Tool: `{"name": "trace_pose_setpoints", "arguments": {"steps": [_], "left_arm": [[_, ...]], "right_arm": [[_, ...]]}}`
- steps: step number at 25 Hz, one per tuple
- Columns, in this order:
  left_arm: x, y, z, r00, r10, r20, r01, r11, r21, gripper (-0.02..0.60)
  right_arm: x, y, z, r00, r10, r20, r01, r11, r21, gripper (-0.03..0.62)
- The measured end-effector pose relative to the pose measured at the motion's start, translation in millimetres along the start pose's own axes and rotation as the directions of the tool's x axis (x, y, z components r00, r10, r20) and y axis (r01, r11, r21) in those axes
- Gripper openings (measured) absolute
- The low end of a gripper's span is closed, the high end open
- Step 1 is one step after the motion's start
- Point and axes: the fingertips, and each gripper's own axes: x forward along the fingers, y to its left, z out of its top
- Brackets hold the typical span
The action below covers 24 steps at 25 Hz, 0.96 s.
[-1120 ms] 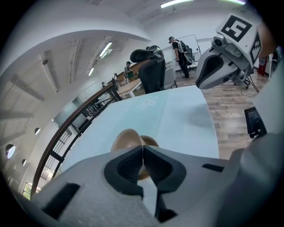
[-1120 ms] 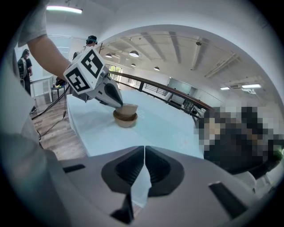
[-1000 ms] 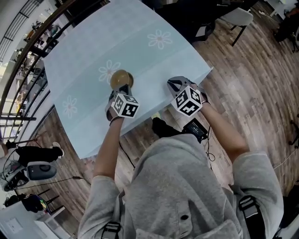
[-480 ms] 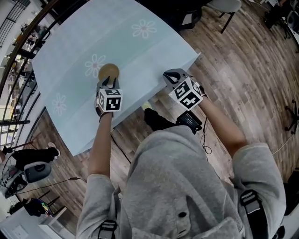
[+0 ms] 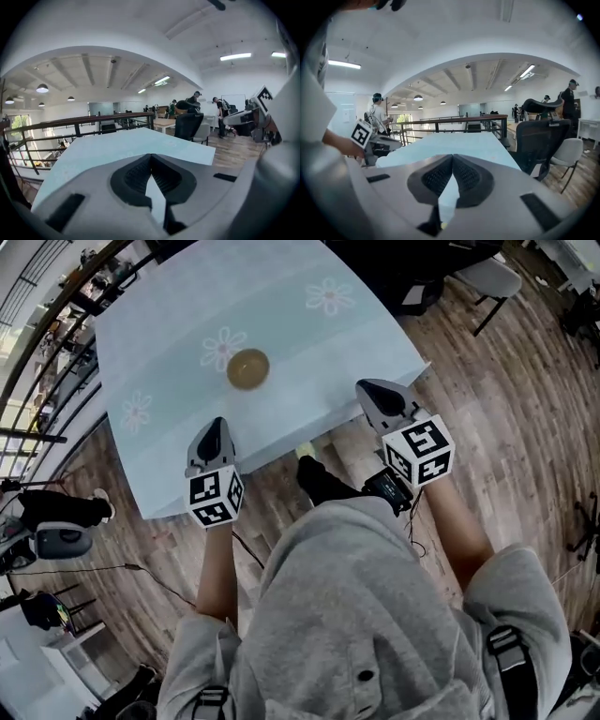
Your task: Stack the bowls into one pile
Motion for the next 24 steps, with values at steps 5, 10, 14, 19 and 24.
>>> {"name": "trace_pose_setpoints", "arguments": {"steps": [5,10,14,19,24], "left_arm": [[-59,-1,-7,0.998,0.067,0.015,-0.066,0.996,-0.062,0.02],[-82,1,-8,0.991,0.13,0.019,-0.127,0.986,-0.105,0.02],[-89,1,-9,0.989,0.144,0.024,-0.139,0.978,-0.153,0.02],[-100,4,-11,0.988,0.15,0.025,-0.145,0.976,-0.16,0.02],[-101,0,-11,0.99,0.141,0.024,-0.135,0.976,-0.168,0.02]], "right_arm": [[-4,13,9,0.999,-0.011,0.047,0.011,1.0,0.017,0.028],[0,26,16,0.998,0.01,0.068,-0.01,1.0,0.0,0.028],[2,34,23,0.997,0.024,0.079,-0.023,1.0,-0.013,0.028],[4,43,21,0.997,0.034,0.072,-0.032,0.999,-0.024,0.028],[3,47,23,0.996,0.046,0.072,-0.042,0.997,-0.057,0.028]]}}
